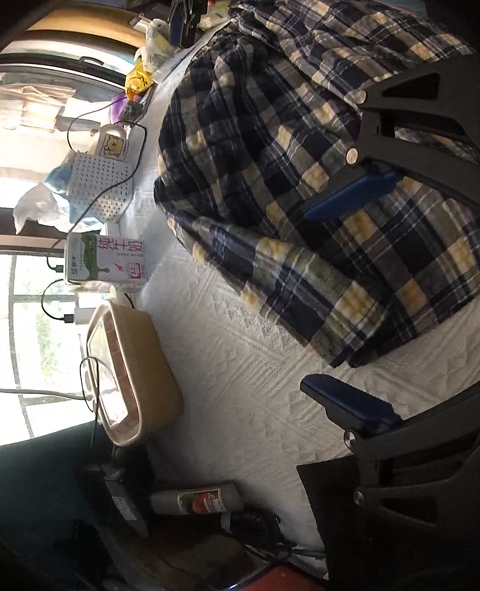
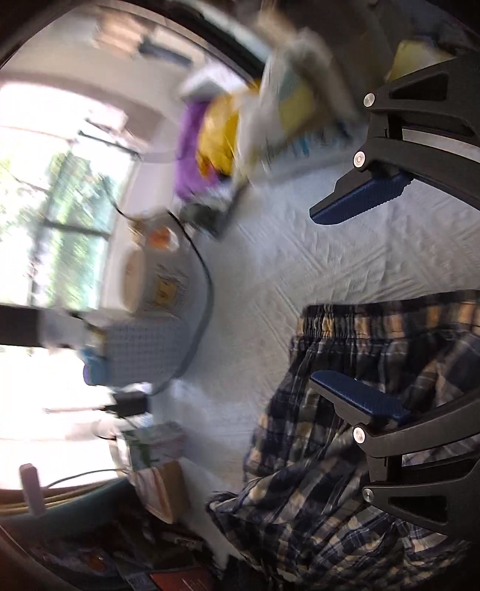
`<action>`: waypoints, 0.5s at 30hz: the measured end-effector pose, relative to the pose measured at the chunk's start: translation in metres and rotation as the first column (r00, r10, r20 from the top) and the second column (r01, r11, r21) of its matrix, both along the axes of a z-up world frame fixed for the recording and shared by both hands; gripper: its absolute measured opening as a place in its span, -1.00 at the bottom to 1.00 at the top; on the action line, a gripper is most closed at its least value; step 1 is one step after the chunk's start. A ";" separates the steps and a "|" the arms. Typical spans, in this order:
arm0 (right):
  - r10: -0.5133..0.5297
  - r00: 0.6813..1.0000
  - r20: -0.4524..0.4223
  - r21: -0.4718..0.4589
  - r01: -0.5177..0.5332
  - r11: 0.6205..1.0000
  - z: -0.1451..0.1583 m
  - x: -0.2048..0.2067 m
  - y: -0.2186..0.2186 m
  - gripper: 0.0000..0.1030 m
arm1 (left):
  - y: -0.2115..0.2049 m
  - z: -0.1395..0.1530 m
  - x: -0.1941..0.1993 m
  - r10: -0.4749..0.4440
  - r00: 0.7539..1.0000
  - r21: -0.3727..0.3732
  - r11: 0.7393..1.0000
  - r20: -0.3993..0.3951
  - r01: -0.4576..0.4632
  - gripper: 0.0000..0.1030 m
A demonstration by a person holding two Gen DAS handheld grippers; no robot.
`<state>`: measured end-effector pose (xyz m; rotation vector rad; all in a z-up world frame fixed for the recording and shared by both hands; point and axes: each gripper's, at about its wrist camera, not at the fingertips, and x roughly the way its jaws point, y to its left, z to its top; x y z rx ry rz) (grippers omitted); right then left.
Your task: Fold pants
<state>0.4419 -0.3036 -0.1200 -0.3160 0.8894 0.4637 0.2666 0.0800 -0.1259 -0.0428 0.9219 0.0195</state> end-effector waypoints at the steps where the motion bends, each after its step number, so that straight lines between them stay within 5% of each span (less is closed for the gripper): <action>1: 0.015 1.000 -0.027 0.004 -0.015 1.000 -0.004 0.011 0.000 0.61 | 0.002 0.000 0.002 -0.001 1.000 -0.008 1.000 -0.006 0.001 0.47; 7: 0.093 0.986 -0.138 0.065 -0.085 0.994 -0.014 0.044 0.009 0.36 | 0.009 -0.009 0.009 -0.003 0.999 -0.015 1.000 -0.039 0.003 0.34; 11: 0.136 0.967 -0.215 0.011 -0.137 0.991 -0.037 0.042 0.024 0.22 | 0.008 -0.014 0.011 -0.005 0.999 -0.005 1.000 -0.033 0.005 0.13; 14: 0.142 0.968 -0.209 0.013 -0.143 0.990 -0.042 0.034 0.030 -0.03 | 0.004 -0.014 0.011 -0.025 1.000 0.010 1.000 -0.018 0.026 -0.28; 15: 0.146 0.968 -0.206 0.022 -0.145 0.989 -0.042 0.030 0.032 -0.32 | 0.002 -0.014 0.011 -0.035 0.999 0.008 0.999 -0.016 0.035 -0.54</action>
